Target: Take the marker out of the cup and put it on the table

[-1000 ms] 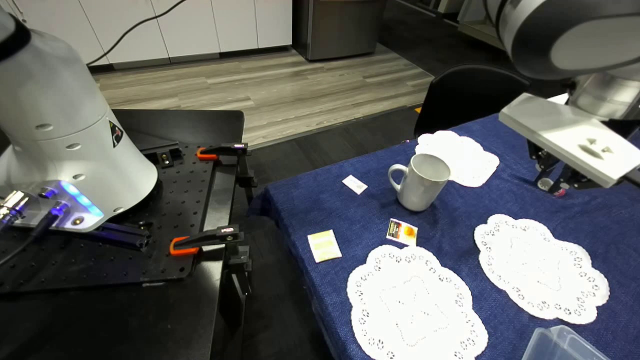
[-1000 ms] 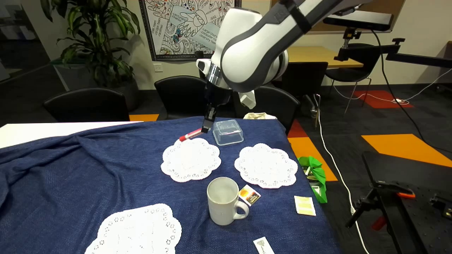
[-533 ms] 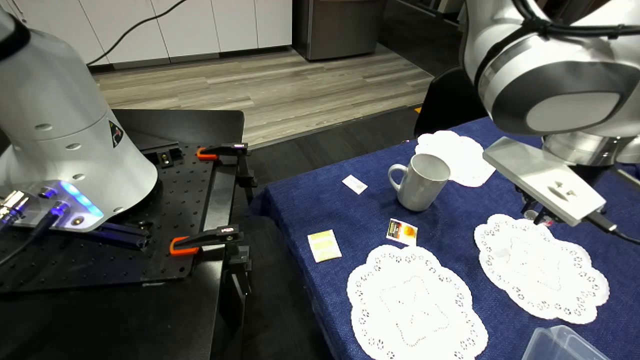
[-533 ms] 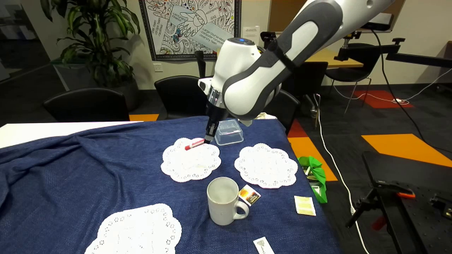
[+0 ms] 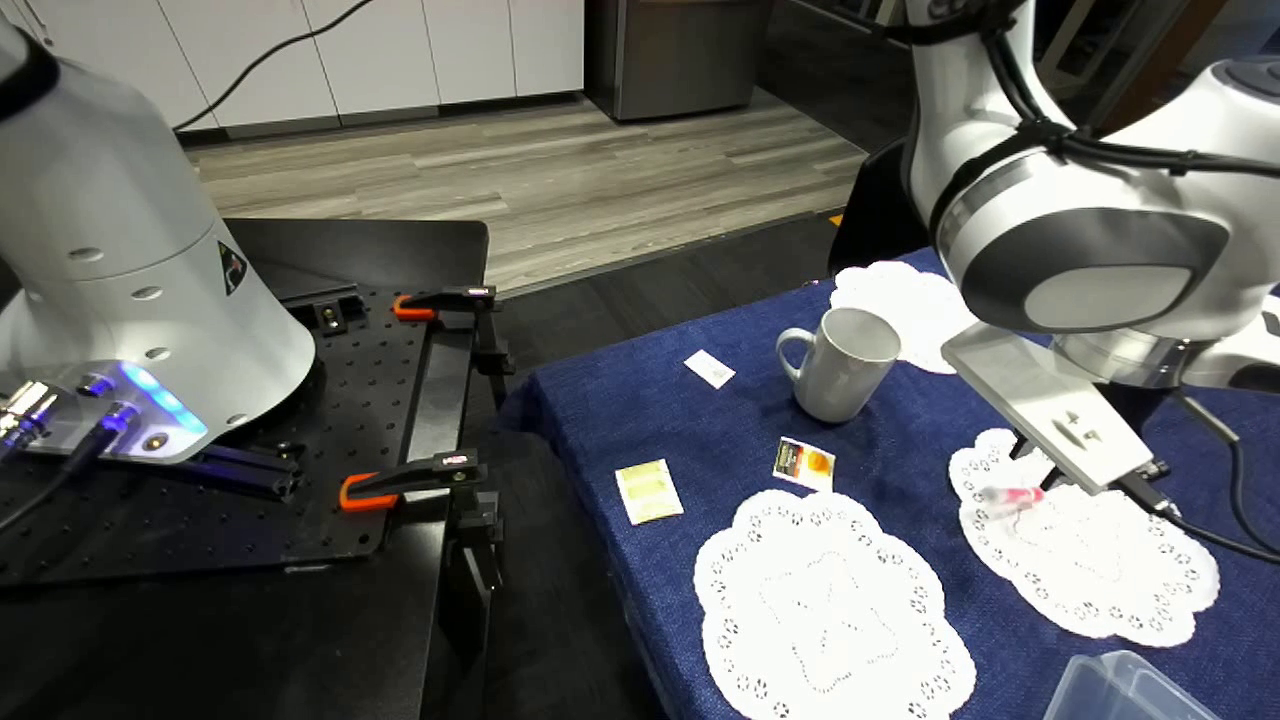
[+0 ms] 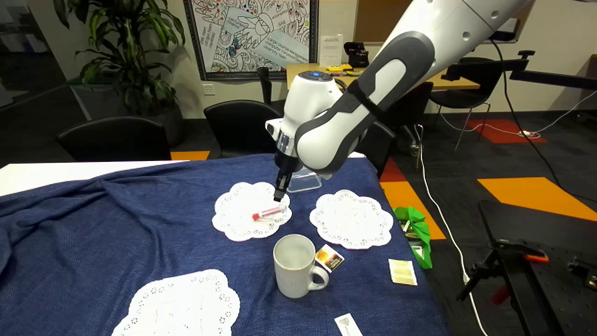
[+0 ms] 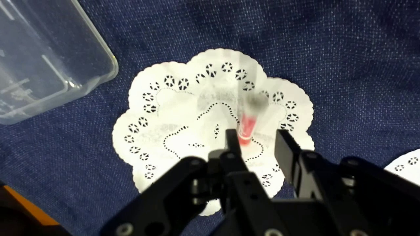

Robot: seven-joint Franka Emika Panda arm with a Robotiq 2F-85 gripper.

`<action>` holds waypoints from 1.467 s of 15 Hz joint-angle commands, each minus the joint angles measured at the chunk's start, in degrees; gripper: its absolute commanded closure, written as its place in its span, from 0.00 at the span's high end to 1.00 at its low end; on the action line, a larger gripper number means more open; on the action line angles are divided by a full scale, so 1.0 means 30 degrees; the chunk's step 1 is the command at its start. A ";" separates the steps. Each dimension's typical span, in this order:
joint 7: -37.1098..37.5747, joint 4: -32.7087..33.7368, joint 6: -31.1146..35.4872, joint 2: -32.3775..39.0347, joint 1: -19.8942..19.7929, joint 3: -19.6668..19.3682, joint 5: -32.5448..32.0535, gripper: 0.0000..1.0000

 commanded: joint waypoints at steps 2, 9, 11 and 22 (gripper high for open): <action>0.0835 0.0479 -0.0296 -0.0038 -0.0173 0.0120 -0.0551 0.76; 0.0308 -0.1004 -0.1335 -0.2839 -0.0392 0.0718 -0.0489 1.00; 0.0140 -0.1739 -0.1945 -0.4126 -0.0597 0.1120 -0.0174 1.00; 0.0242 -0.7521 -0.5788 -1.2718 -0.0063 0.0448 0.1293 1.00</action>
